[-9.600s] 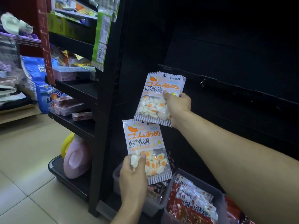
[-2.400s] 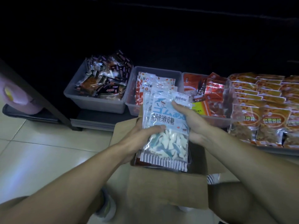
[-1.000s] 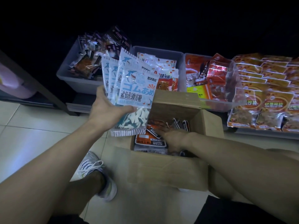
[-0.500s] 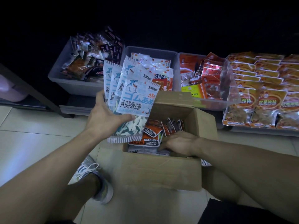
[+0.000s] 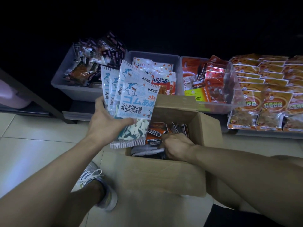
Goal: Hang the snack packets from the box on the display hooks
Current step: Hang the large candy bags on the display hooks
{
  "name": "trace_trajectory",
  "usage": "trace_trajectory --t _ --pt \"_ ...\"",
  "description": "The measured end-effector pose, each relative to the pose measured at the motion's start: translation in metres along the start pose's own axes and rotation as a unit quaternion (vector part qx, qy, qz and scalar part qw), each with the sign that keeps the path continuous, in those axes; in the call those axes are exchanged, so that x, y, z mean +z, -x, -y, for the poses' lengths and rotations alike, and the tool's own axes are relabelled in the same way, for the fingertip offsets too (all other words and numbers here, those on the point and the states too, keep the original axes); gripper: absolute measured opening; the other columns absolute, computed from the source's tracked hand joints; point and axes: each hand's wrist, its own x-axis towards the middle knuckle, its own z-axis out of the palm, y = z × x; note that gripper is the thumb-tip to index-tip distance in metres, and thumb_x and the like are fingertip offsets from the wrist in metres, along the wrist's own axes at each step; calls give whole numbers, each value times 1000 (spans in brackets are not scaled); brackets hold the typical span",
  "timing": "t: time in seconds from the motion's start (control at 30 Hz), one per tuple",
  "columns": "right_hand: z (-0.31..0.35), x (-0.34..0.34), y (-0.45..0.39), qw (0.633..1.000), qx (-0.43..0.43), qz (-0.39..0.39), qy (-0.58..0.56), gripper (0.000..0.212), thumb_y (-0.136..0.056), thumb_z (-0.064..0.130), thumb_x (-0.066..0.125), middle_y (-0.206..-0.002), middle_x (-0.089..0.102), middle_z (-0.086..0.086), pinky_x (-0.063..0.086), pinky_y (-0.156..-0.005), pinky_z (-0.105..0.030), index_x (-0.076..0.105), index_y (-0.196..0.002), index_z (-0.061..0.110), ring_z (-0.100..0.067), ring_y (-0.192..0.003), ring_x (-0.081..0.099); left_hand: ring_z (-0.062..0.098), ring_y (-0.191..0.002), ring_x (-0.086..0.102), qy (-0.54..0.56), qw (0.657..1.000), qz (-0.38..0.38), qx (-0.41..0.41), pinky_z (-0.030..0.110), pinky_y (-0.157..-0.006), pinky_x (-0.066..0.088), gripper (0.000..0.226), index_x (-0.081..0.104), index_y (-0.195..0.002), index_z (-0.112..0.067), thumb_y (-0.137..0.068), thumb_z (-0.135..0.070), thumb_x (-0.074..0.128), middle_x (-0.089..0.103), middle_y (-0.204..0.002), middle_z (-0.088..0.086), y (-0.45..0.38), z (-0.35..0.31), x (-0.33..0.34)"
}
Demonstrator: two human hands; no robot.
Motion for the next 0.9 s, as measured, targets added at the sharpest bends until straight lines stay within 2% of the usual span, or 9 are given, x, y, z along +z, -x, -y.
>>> trace_trajectory --t 0.2,0.27,0.33,0.43,0.53,0.67,0.77,0.83,0.9 --pt "-20 -34 0 983 -9 -130 -132 16 -91 16 65 -104 55 9 47 -93 -32 79 -98 22 -20 -115 57 9 -104 67 32 999 -17 13 42 -102 55 97 39 -138 -28 -64 -27 101 59 -107 -28 -6 -8 -10" --pt "-29 -61 9 961 -19 -146 -235 11 -97 18 71 -116 65 8 45 -94 -29 78 -106 20 -15 -114 61 3 -98 66 46 998 -32 16 39 -98 54 97 39 -141 -26 -66 -26 100 58 -104 -29 -11 -13 -16" --pt "-35 -88 25 931 -22 -132 -341 22 -103 22 66 -131 71 9 49 -101 -29 72 -124 20 -10 -120 65 2 -96 65 63 997 -49 15 36 -94 52 98 38 -146 -24 -69 -26 99 57 -102 -30 -16 -17 -24" --pt "-35 -120 50 858 -49 -158 -487 31 -100 19 62 -132 73 -1 57 -102 -45 65 -130 11 -24 -121 70 10 -97 66 84 994 -63 14 34 -90 52 100 35 -150 -26 -72 -26 97 57 -102 -28 -21 -20 -33" --pt "-30 -146 68 737 -52 -217 -638 32 -92 21 59 -118 79 -1 62 -93 -37 66 -122 14 -20 -107 75 6 -93 69 114 993 -19 -7 29 -80 55 89 39 -139 -31 -72 -21 97 65 -106 -19 -19 -19 -35" --pt "-21 -167 66 570 2 -311 -760 28 -104 20 51 -122 77 -6 59 -95 -44 69 -124 16 -26 -109 72 22 -103 78 175 977 114 -38 50 -96 60 90 50 -124 -36 -51 -26 102 79 -117 1 -9 -15 -19" --pt "-12 -171 59 532 92 -360 -760 24 -109 20 51 -119 78 -10 57 -94 -51 71 -120 13 -31 -102 74 27 -106 78 231 956 176 -44 51 -91 63 113 51 -138 -26 -37 -33 102 80 -118 2 -2 -20 -3" --pt "-5 -169 57 505 132 -374 -767 19 -109 20 54 -112 79 -13 60 -83 -51 70 -111 11 -30 -88 74 26 -99 80 260 946 187 -54 44 -80 65 109 51 -137 -22 -39 -27 97 81 -113 3 3 -24 5" --pt "0 -166 54 501 163 -364 -768 19 -108 20 57 -114 78 -15 60 -85 -57 69 -112 7 -32 -90 73 29 -101 80 282 936 198 -75 49 -84 64 106 48 -140 -23 -46 -21 99 81 -114 5 4 -26 10"
